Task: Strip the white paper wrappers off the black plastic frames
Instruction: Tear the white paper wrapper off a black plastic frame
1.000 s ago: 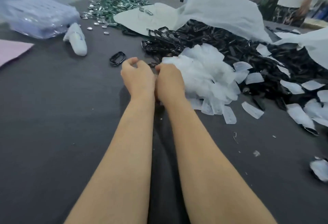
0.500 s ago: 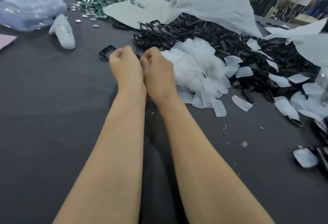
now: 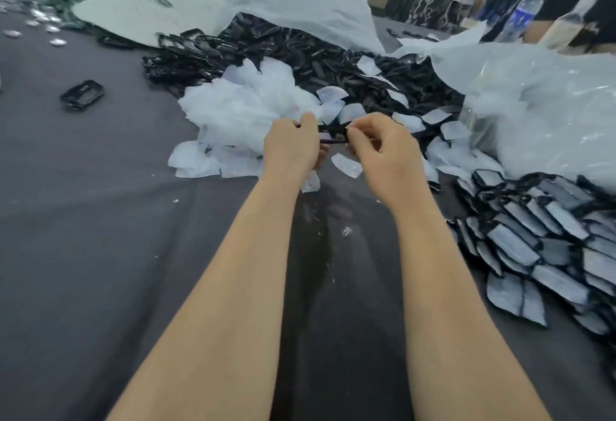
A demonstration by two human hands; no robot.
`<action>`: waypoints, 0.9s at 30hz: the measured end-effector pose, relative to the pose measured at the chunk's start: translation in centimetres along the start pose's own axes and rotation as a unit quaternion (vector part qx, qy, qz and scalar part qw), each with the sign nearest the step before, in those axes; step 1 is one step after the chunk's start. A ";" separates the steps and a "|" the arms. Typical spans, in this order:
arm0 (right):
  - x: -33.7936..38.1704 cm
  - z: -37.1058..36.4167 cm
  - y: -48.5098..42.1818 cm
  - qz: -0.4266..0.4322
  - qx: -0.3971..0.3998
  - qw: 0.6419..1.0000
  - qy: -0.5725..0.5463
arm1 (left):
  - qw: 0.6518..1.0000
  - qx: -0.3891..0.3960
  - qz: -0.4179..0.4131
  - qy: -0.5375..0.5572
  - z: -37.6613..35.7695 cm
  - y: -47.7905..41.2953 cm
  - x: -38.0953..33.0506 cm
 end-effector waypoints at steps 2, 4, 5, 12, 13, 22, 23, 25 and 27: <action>-2.1 0.4 -0.2 -0.047 -0.022 0.999 0.004 | 0.999 0.005 0.024 0.032 -1.5 0.3 1.1; -3.8 0.6 -0.5 -0.087 -0.063 0.993 0.051 | 0.996 -0.009 0.040 0.084 -2.2 0.4 1.7; -4.6 0.4 -0.6 -0.109 -0.073 0.988 0.086 | 0.994 -0.019 0.037 0.098 -2.2 0.3 1.9; -6.1 -2.0 -2.1 -0.200 -0.029 0.952 0.230 | 0.991 -0.048 -0.017 0.121 -1.9 -0.4 1.8; -6.1 -2.1 -2.2 -0.202 -0.031 0.953 0.225 | 0.990 -0.047 -0.018 0.128 -1.9 -0.5 1.9; -4.3 -0.5 -1.4 -0.161 -0.095 0.978 -0.095 | 0.981 -0.031 0.006 0.194 -1.1 0.5 1.7; -4.1 -0.7 -1.1 -0.166 -0.091 0.972 -0.138 | 0.982 -0.031 0.002 0.188 -0.9 0.8 1.6; -3.8 -0.9 -0.4 -0.179 -0.090 0.957 -0.212 | 0.984 -0.043 -0.015 0.173 -0.4 1.3 1.5; -3.9 -1.1 0.5 -0.192 -0.096 0.944 -0.252 | 0.985 -0.065 -0.024 0.159 0.3 1.6 1.8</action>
Point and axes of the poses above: each hand's wrist, its own y-axis away from the middle knuckle, its own z-axis out of the back of the hand, x = y × z, the point moved 6 cm from there along -y, towards the middle knuckle, and after that the axes turned 3 degrees about -z, right-handed, at the moved point
